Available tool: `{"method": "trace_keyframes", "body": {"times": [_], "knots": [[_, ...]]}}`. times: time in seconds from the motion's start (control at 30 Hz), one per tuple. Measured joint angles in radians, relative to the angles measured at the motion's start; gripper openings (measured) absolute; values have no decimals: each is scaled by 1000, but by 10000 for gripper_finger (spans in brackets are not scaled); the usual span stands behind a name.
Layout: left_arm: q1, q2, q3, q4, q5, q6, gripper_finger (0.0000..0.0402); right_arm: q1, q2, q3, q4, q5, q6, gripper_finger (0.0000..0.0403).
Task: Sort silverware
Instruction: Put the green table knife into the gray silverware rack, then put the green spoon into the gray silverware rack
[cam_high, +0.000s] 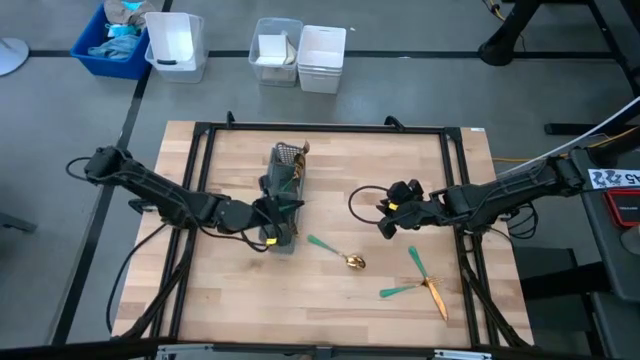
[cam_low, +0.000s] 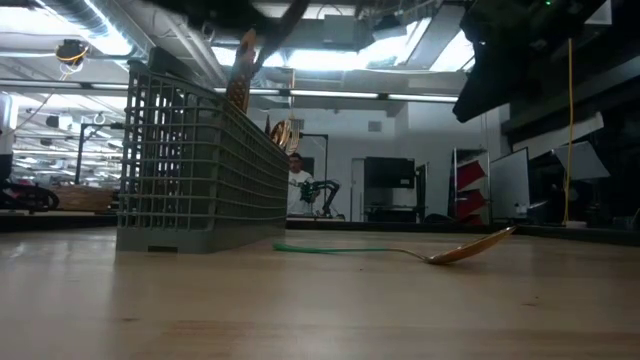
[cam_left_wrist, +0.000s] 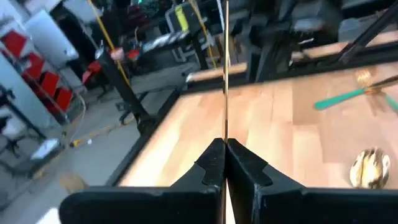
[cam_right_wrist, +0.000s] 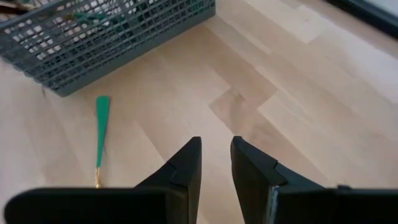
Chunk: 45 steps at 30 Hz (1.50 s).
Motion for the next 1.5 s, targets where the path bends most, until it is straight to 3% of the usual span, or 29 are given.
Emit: {"method": "trace_keyframes", "body": {"times": [0.13, 0.37, 0.6, 0.83, 1.1, 1.33, 1.5], "knots": [[9, 1, -61, 23, -1, -75, 1, 0, 0, 0, 1, -46, 0, 87], [6, 1, -87, 24, 1, -77, 20, 0, 0, 0, 2, -78, 0, 87], [6, 1, -87, 29, 0, -77, 73, 0, 0, 0, 2, -80, -1, 87], [-21, 1, -81, 51, 0, -72, 122, 0, 12, 0, 6, -246, -19, 88], [-101, -28, -37, 55, 0, 2, 118, 13, 146, 0, 143, -455, -105, 88], [-174, -163, -36, 24, 0, -36, 106, 121, 240, 0, 305, -462, -226, 88], [-193, -300, -39, -224, -2, -159, 95, 240, 267, 0, 339, -384, -234, 88]]}}
